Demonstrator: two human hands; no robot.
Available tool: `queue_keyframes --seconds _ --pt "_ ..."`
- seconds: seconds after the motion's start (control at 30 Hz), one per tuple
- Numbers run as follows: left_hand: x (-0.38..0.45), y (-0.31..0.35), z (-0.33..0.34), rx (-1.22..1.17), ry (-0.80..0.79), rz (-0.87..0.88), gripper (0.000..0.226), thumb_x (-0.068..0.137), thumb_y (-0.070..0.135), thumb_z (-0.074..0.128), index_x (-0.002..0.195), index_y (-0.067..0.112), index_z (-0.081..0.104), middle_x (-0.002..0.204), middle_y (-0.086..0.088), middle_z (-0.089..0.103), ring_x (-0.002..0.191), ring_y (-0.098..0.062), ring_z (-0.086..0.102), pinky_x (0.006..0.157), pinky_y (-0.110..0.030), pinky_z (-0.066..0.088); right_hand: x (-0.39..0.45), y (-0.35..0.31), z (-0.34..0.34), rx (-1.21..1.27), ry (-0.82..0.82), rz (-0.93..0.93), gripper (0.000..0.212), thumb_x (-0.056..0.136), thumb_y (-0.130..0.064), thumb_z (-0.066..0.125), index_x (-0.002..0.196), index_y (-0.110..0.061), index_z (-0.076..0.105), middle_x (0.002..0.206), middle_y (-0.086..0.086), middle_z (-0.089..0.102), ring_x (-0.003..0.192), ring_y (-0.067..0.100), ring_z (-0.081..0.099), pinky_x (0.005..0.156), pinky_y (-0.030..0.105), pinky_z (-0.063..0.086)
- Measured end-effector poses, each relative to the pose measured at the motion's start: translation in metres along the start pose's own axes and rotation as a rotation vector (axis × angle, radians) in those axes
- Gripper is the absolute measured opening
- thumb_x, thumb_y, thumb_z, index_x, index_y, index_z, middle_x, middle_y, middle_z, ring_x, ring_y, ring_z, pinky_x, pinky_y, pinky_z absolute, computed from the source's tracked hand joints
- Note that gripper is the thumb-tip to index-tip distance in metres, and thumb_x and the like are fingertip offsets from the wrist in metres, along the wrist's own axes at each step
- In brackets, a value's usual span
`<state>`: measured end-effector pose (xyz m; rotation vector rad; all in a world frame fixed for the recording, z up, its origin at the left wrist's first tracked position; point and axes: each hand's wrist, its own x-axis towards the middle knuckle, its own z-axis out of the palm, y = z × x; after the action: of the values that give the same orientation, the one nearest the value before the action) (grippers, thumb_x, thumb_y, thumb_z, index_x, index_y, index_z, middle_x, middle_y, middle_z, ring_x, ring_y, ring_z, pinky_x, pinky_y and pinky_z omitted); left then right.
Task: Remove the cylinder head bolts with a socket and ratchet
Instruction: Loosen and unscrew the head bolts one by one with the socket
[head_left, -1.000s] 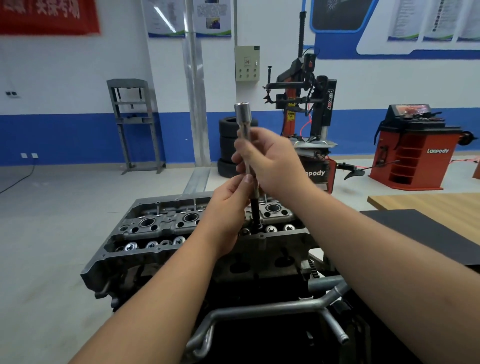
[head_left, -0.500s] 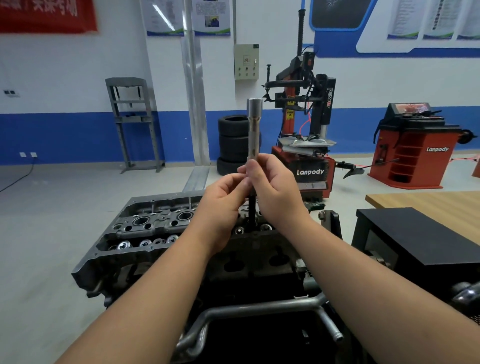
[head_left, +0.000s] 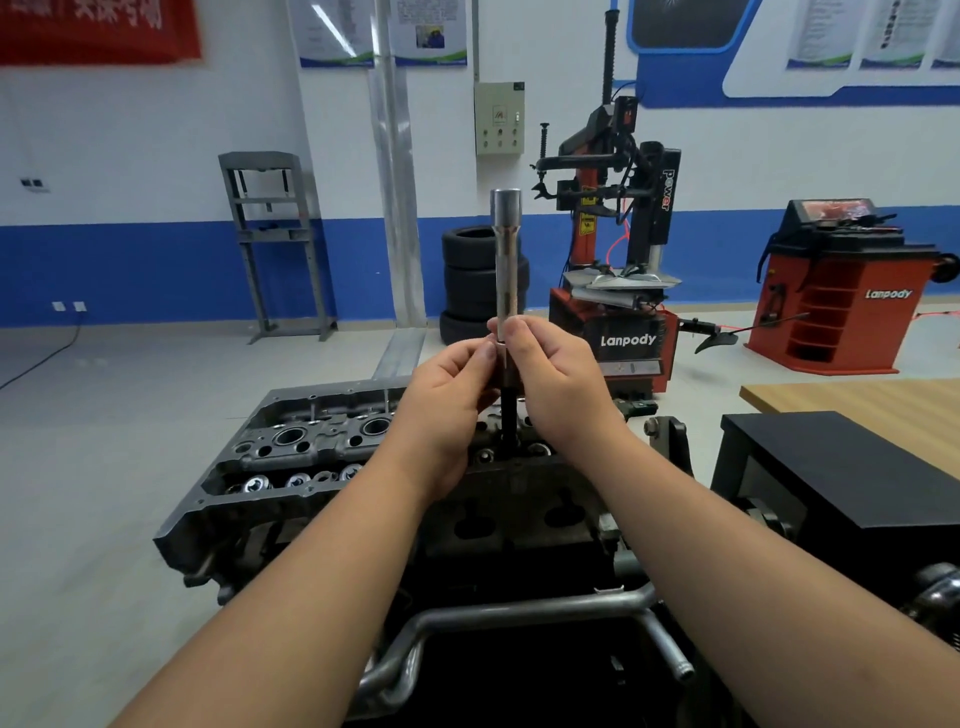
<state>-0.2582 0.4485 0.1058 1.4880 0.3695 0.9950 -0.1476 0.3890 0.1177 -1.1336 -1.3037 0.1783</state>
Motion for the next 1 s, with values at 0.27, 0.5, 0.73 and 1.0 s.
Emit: queue_keyframes --seconds 0.27,0.5,0.73,1.0 --pt "-0.0042 0.0025 0.0022 0.015 -0.019 0.049 0.03 0.094 0.035 0.064 0.119 0.02 0.071 0.11 0.003 0.078 0.098 -0.005 0.072 0.077 -0.016 0.055 0.0034 0.0016 -0.0004 0.005 -0.011 0.004 0.013 0.101 -0.036 0.055 0.097 -0.024 0.054 0.072 -0.016 0.064 0.071 0.003 0.063 0.068 0.025 0.055" --pt "-0.0032 0.0048 0.003 -0.032 -0.098 -0.033 0.025 0.11 0.023 0.044 0.118 0.025 0.068 0.112 0.004 0.078 0.11 -0.011 0.072 0.089 -0.025 0.056 0.0033 0.0037 -0.0004 -0.001 0.006 0.035 0.026 0.104 -0.035 0.048 0.104 -0.02 0.069 0.093 -0.003 0.071 0.094 0.017 0.068 0.087 0.043 0.057" --pt "-0.0037 0.0021 0.0016 -0.03 0.009 0.039 0.043 0.078 0.035 0.073 0.115 0.014 0.069 0.105 -0.001 0.078 0.102 -0.014 0.074 0.082 -0.024 0.058 0.0011 0.0002 0.0011 0.06 -0.097 0.024 0.014 0.097 -0.042 0.057 0.101 -0.029 0.057 0.085 -0.014 0.07 0.086 0.005 0.069 0.076 0.021 0.055" --pt "-0.0036 0.0035 0.0001 -0.083 -0.104 -0.004 0.024 0.104 0.017 0.054 0.109 0.027 0.075 0.111 -0.002 0.078 0.11 -0.016 0.072 0.09 -0.028 0.056 0.0023 0.0062 -0.0002 0.076 -0.072 0.047 0.019 0.097 -0.043 0.051 0.097 -0.035 0.068 0.093 -0.009 0.072 0.091 0.007 0.068 0.077 0.022 0.055"
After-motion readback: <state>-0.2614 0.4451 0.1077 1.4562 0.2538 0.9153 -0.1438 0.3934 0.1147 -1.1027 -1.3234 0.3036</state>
